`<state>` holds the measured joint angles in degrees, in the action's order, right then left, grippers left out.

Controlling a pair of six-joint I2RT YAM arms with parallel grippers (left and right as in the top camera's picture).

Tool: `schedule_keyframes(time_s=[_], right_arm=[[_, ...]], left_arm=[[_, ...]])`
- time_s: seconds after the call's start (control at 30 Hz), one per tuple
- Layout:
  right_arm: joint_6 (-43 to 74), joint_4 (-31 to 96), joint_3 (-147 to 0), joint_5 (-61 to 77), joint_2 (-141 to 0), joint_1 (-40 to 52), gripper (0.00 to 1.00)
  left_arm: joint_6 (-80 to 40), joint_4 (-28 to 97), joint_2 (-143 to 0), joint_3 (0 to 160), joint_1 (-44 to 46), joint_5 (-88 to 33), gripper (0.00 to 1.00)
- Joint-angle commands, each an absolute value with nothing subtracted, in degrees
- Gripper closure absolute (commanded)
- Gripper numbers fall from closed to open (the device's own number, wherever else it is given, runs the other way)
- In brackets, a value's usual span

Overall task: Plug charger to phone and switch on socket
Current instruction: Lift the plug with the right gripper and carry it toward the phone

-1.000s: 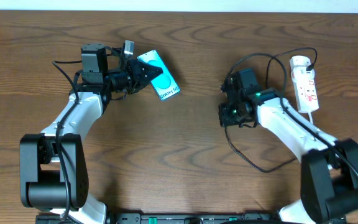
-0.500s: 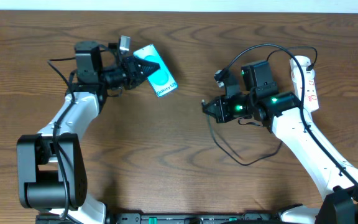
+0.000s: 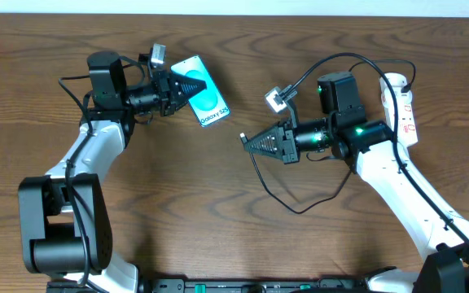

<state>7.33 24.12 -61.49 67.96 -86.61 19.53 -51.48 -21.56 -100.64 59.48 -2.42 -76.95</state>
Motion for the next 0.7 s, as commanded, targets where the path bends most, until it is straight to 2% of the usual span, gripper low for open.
schedule_keyframes(time_s=[0.0,0.4,0.67], right_arm=[[6.3,23.6,-62.4,71.6,-85.8,21.3,0.99],[7.2,20.4,-62.4,70.2,-86.0,23.9,0.99],[10.4,16.5,-62.4,70.2,-88.8,23.3,0.99]], left_arm=[[-56.8,-24.6,-100.1,59.9,-2.4,-81.3,0.93],[-62.1,-31.7,-100.1,59.9,-2.4,-81.1,0.93],[-70.9,-46.3,-100.1,59.9,-2.4,-78.1,0.93]])
